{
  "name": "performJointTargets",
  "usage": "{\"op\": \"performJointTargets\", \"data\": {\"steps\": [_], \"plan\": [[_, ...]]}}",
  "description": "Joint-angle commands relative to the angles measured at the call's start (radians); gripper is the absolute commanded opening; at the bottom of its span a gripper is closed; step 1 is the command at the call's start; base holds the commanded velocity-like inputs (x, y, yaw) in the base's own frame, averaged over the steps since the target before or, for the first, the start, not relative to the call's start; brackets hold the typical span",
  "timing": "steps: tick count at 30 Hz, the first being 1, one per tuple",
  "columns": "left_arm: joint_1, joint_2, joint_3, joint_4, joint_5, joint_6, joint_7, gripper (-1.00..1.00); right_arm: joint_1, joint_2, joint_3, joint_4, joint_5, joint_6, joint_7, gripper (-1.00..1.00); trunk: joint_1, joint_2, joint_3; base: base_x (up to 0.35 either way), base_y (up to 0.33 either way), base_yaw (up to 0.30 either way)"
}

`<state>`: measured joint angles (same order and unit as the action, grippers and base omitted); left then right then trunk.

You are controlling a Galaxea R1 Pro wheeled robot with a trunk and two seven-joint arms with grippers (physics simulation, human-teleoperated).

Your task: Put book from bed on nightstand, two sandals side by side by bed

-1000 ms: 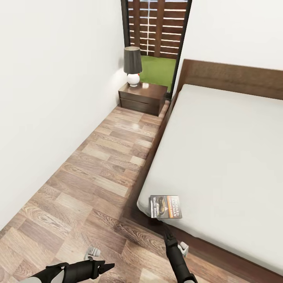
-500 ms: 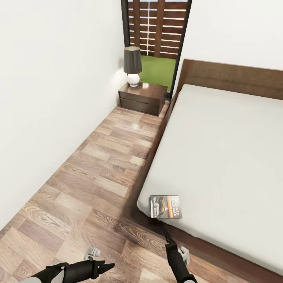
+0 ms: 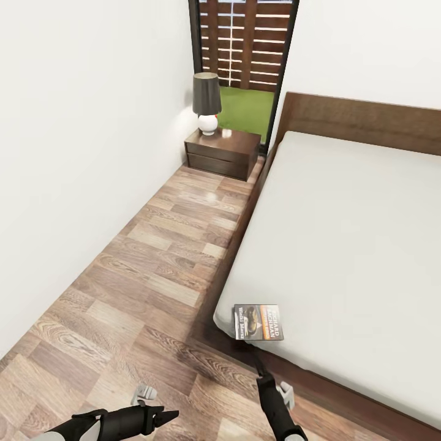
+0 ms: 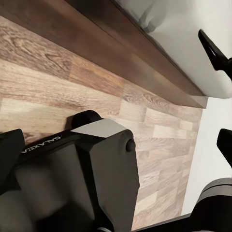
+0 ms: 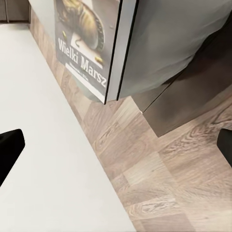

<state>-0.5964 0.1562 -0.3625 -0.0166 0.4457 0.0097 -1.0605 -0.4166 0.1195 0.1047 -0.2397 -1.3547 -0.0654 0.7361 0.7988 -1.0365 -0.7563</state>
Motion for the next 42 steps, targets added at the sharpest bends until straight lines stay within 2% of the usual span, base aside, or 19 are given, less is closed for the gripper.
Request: {"op": "performJointTargets", "data": {"steps": [1, 5, 7, 12, 14, 20, 42], "plan": [[0.0, 0.0, -0.008, 0.0, 0.008, 0.001, -0.003, 1.0, -0.001, -0.001, 0.009, 0.0, -0.007, -0.007, 0.01, 1.0, 0.0, 0.0, -0.001, 0.0, 0.0, 0.0], [0.0, 0.0, -0.008, 0.0, 0.008, 0.001, -0.003, 1.0, -0.001, -0.001, 0.018, -0.001, -0.006, -0.008, 0.075, 1.0, 0.0, 0.0, -0.001, 0.0, 0.0, 0.0], [0.0, 0.0, -0.009, 0.0, 0.008, 0.001, -0.003, 1.0, -0.001, -0.001, 0.052, -0.001, -0.006, -0.008, 0.101, 1.0, 0.0, 0.0, -0.001, 0.0, 0.0, 0.0], [0.0, 0.0, -0.009, 0.0, 0.008, 0.001, -0.003, 1.0, -0.001, -0.001, 0.123, 0.0, -0.007, -0.008, 0.117, 1.0, 0.0, 0.0, -0.001, 0.0, 0.0, 0.0], [0.0, 0.0, -0.009, 0.0, 0.008, 0.001, -0.003, 1.0, -0.001, -0.001, 0.13, -0.001, -0.007, -0.008, 0.119, 1.0, 0.0, 0.0, -0.001, 0.0, 0.0, 0.0], [0.0, -0.001, -0.009, 0.0, 0.008, 0.001, -0.003, 1.0, -0.001, -0.001, 0.137, -0.001, -0.006, -0.008, 0.121, 1.0, 0.0, 0.0, -0.001, 0.0, 0.0, 0.0], [0.0, -0.002, -0.009, 0.0, 0.008, 0.002, -0.004, 1.0, -0.001, -0.001, 0.138, -0.001, -0.006, -0.007, 0.122, 1.0, 0.084, -0.154, -0.07, 0.0, 0.0, 0.0]]}}
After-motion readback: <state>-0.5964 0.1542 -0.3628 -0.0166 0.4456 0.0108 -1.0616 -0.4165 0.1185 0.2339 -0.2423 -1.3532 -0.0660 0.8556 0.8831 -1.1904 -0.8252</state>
